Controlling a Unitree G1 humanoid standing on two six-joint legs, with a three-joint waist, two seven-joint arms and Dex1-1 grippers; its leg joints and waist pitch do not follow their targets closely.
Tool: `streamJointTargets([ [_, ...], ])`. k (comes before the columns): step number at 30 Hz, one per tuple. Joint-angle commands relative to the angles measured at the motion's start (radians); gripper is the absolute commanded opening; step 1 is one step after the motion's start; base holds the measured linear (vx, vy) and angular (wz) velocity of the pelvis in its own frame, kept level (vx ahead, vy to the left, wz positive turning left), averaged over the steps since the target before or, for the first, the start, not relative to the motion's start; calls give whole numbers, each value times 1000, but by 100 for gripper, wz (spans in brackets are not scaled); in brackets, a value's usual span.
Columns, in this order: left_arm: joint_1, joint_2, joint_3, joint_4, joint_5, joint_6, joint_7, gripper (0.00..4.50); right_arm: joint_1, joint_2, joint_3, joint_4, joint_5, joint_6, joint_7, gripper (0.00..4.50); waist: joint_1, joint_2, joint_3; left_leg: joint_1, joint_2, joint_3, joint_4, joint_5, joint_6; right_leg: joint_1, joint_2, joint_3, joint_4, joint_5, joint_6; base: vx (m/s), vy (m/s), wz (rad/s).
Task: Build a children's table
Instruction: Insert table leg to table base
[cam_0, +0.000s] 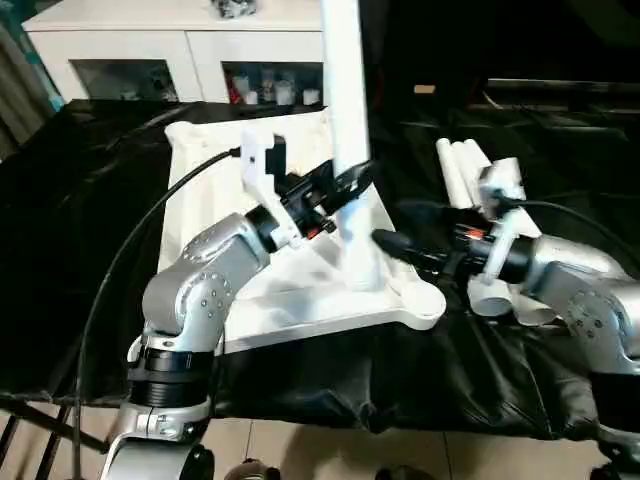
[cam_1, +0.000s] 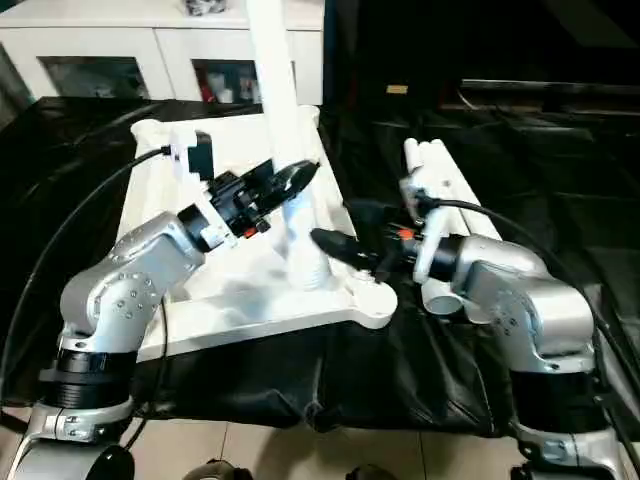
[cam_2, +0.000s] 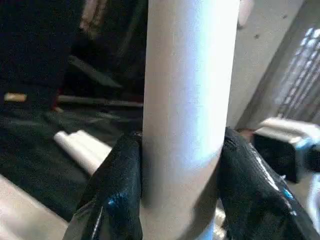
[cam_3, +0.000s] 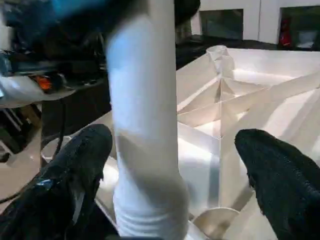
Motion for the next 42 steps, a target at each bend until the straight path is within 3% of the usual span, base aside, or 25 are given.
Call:
streamJointTargets([
  [1,-16,8,-1,-29,-31,31,-20,191,-26,-4,-11,-13,47,46,2,450,5,-21,-80,12,41,-24,-66,-93,62,58,-46,39,-75,-263,-177,0,0,0],
  [9,-45,60,-23,-57,-112,137,-103,191,-57,-94,22,-51,122,173,123,450,8,-23,-81,12,41,-24,-64,-73,66,62,-45,41,-69,-230,-185,0,0,0],
  [12,-62,68,-30,-58,-138,165,-122,191,-82,-121,38,-45,127,190,136,450,8,-36,-82,12,42,-23,-63,-67,62,63,-48,41,-68,-246,-182,0,0,0],
  [13,-65,67,-30,-58,-142,169,-122,191,-88,-125,39,-42,130,198,134,450,9,-32,-81,13,42,-23,-62,-63,58,60,-48,42,-67,-250,-184,0,0,0],
  [16,-74,59,-22,-67,-166,203,-96,191,-109,-141,44,-51,154,239,137,450,7,-35,-79,14,42,-22,-63,-75,51,60,-47,42,-71,-266,-179,0,0,0],
  [17,-76,54,-16,-70,-178,215,-86,191,-114,-142,42,-57,165,256,135,450,7,-32,-80,14,41,-23,-62,-75,46,61,-46,42,-68,-262,-182,0,0,0],
  [26,-86,48,15,-66,-232,259,-59,190,-130,-151,39,-78,212,348,114,450,9,-38,-80,12,40,-23,-62,-64,47,62,-45,42,-68,-240,-184,0,0,0],
  [36,-88,53,3,-63,-224,257,-47,190,-129,-141,48,-88,202,345,90,450,9,-42,-77,13,40,-22,-63,-68,37,60,-46,43,-72,-265,-163,0,0,0],
  [41,-88,58,-5,-65,-220,261,-45,190,-126,-138,67,-92,181,326,75,450,8,-39,-76,12,40,-23,-64,-69,33,60,-46,42,-71,-260,-164,0,0,0],
  [42,-89,63,-12,-64,-215,260,-49,190,-120,-142,81,-92,169,316,76,420,8,-39,-76,13,40,-23,-64,-70,33,60,-46,42,-71,-259,-164,0,0,0],
])
